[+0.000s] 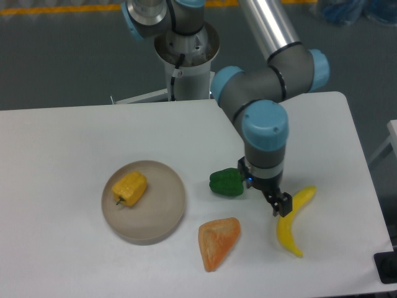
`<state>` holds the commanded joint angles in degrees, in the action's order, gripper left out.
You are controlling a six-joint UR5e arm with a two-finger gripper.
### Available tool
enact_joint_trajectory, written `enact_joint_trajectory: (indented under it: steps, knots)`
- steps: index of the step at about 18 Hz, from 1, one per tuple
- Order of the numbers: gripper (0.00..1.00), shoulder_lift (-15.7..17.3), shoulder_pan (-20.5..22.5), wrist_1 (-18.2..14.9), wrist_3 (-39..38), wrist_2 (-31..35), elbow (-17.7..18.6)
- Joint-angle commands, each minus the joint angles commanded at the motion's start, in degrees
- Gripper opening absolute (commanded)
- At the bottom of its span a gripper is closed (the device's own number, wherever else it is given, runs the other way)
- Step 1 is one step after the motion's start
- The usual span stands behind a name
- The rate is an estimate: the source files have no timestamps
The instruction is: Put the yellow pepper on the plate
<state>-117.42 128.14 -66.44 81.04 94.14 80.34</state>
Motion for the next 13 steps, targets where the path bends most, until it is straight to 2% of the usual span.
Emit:
enact_joint_trajectory:
  steps: [4, 6, 13]
  knots:
    - [1.00, -0.2, 1.3, -0.9, -0.3, -4.6, -0.9]
    - [1.00, -0.4, 1.4, -2.1, -0.1, -4.6, -1.4]
    - [1.00, -0.6, 1.4, -2.0, -0.1, -4.3, -1.5]
